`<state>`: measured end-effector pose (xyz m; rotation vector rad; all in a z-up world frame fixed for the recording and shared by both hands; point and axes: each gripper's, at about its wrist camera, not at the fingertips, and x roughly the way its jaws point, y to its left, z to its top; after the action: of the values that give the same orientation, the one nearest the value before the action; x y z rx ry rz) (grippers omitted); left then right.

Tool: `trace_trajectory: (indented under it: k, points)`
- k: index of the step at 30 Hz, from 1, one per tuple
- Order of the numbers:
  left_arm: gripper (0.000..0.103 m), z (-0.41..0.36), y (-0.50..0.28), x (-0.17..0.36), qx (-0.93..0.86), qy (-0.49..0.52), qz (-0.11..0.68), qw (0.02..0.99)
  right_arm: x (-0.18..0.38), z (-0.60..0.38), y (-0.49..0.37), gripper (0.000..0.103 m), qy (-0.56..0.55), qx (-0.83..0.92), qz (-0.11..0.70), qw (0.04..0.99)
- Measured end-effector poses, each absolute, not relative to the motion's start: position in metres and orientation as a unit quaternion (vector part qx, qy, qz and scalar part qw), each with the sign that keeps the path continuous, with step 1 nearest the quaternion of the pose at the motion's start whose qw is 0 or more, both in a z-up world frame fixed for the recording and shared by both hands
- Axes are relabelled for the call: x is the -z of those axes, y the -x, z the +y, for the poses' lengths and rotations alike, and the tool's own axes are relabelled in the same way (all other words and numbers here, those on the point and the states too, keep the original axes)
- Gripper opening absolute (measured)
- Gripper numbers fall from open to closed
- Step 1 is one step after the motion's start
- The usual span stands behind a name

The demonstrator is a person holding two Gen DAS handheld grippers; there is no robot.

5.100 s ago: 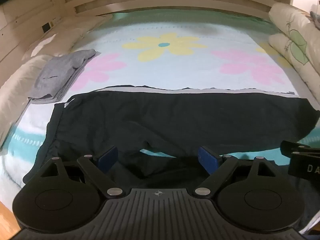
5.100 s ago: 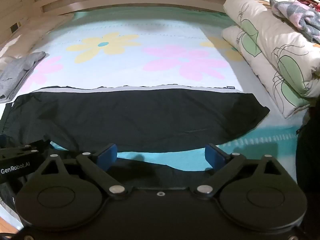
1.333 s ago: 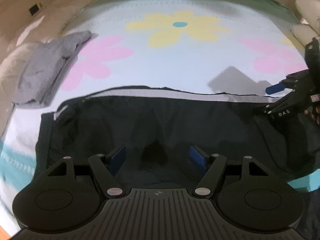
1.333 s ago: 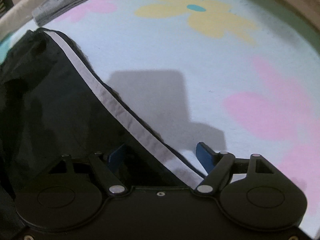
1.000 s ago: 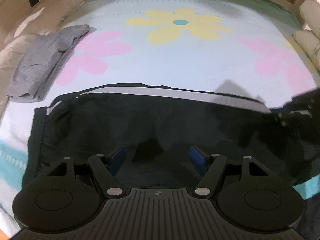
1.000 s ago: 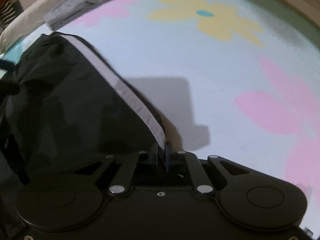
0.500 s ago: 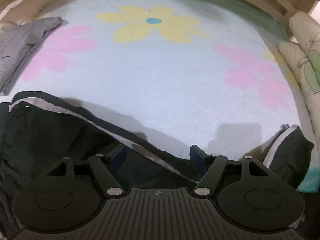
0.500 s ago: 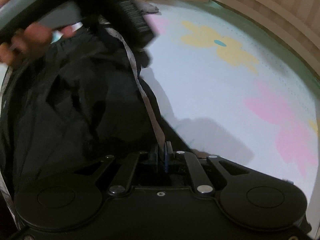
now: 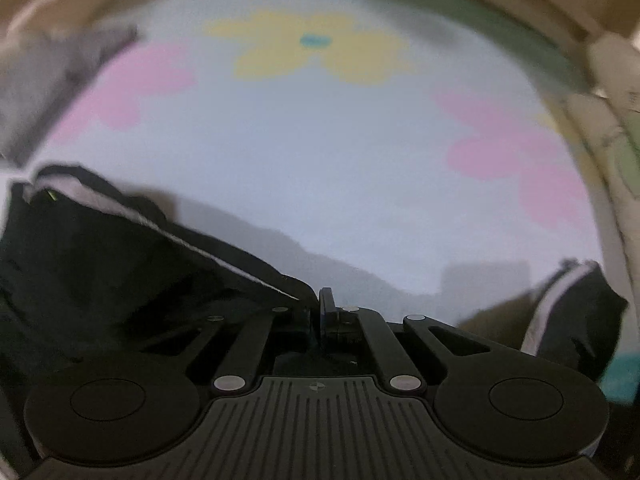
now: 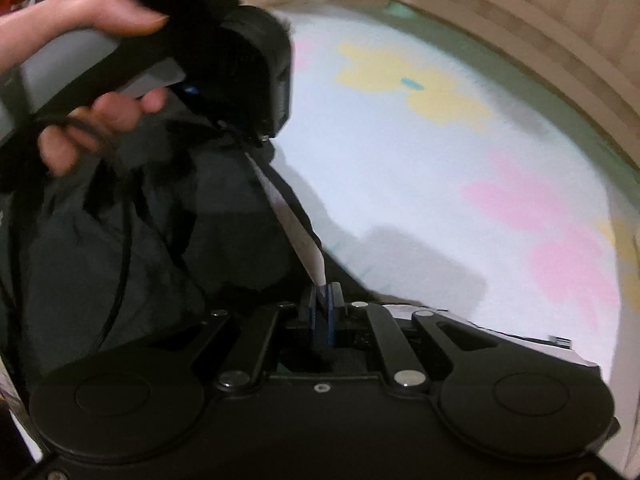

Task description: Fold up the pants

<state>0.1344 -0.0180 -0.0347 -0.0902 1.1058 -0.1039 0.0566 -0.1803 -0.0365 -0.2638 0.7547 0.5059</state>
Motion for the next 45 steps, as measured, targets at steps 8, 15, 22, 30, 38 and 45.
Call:
trace_trajectory:
  k: [8,15,22,30,38,45]
  points:
    - [0.004,-0.002,-0.026,0.003,0.081,0.026,0.468,0.880,-0.010,-0.190,0.008,0.010,0.112,-0.226,0.337,0.907]
    - [0.004,0.013,0.038,0.062,0.073,-0.002,0.536,0.841,0.020,-0.149,0.060,0.010,0.125,-0.242,0.380,0.884]
    - [0.010,0.009,0.053,0.102,0.096,-0.054,0.553,0.826,0.059,-0.131,0.061,0.027,0.129,-0.250,0.448,0.848]
    - [0.030,0.009,0.051,0.098,0.098,-0.036,0.560,0.822,0.011,-0.194,0.020,0.098,-0.033,-0.151,0.416,0.896]
    - [0.036,0.017,0.056,0.103,0.101,-0.043,0.560,0.821,0.027,-0.247,-0.079,0.099,-0.144,0.043,0.462,0.874]
    - [0.039,0.018,0.062,0.100,0.109,-0.045,0.560,0.820,0.064,-0.246,-0.105,0.083,-0.175,0.116,0.503,0.838]
